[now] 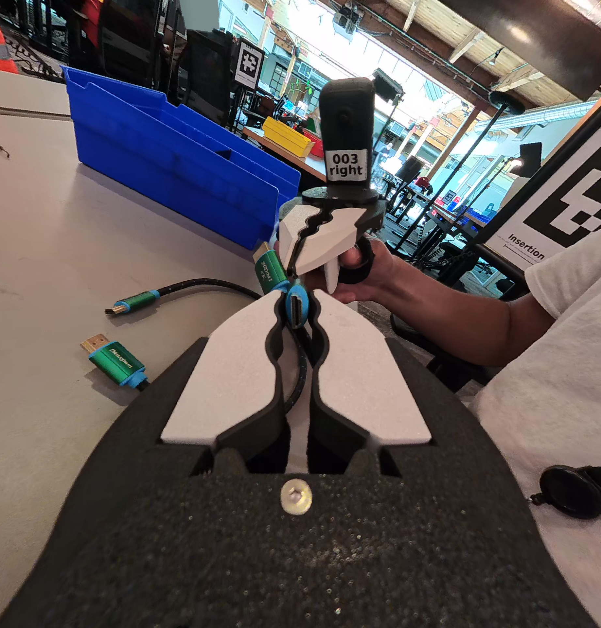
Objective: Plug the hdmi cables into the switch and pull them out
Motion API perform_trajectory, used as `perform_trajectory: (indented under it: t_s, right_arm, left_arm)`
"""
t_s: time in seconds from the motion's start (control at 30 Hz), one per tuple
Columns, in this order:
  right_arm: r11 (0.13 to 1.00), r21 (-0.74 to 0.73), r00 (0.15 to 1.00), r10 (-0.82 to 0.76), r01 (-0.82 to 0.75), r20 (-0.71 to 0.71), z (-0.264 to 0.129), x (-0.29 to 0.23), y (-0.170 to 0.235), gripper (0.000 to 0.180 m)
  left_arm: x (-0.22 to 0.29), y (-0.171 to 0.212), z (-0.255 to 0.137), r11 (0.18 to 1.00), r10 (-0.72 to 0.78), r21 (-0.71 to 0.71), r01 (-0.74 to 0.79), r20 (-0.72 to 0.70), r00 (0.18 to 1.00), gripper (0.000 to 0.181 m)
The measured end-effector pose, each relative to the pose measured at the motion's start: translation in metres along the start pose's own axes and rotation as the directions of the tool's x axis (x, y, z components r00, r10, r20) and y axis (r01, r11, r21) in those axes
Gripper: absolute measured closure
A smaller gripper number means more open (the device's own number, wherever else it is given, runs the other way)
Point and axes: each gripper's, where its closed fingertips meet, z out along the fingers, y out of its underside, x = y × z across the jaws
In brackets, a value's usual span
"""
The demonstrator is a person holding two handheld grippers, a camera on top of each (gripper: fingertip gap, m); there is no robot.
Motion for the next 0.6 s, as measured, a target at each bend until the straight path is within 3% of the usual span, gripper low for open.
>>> perform_trajectory:
  t_s: [0.23,0.37,0.47,0.6]
  right_arm:
    - [0.998,0.063,1.000,-0.016,0.018,-0.026,-0.016,0.005,-0.014,0.180]
    - [0.997,0.010,0.994,-0.073,0.074,-0.077,-0.007,0.007,-0.004,0.180]
    - [1.000,-0.028,0.999,0.011,-0.012,-0.048,0.006,0.005,0.007,0.167]
    - [0.996,-0.001,0.996,0.090,-0.090,0.004,0.007,0.003,0.005,0.172]
  left_arm:
    - [-0.018,0.000,-0.011,1.000,-0.030,-0.001,0.030,0.056,0.998,0.169]
    - [-0.009,-0.002,-0.008,1.000,-0.011,0.008,0.010,0.015,1.000,0.170]
    - [-0.005,0.000,-0.004,1.000,0.003,0.005,-0.003,0.006,1.000,0.169]
    - [-0.004,-0.001,-0.004,1.000,0.021,0.002,-0.021,0.012,1.000,0.169]
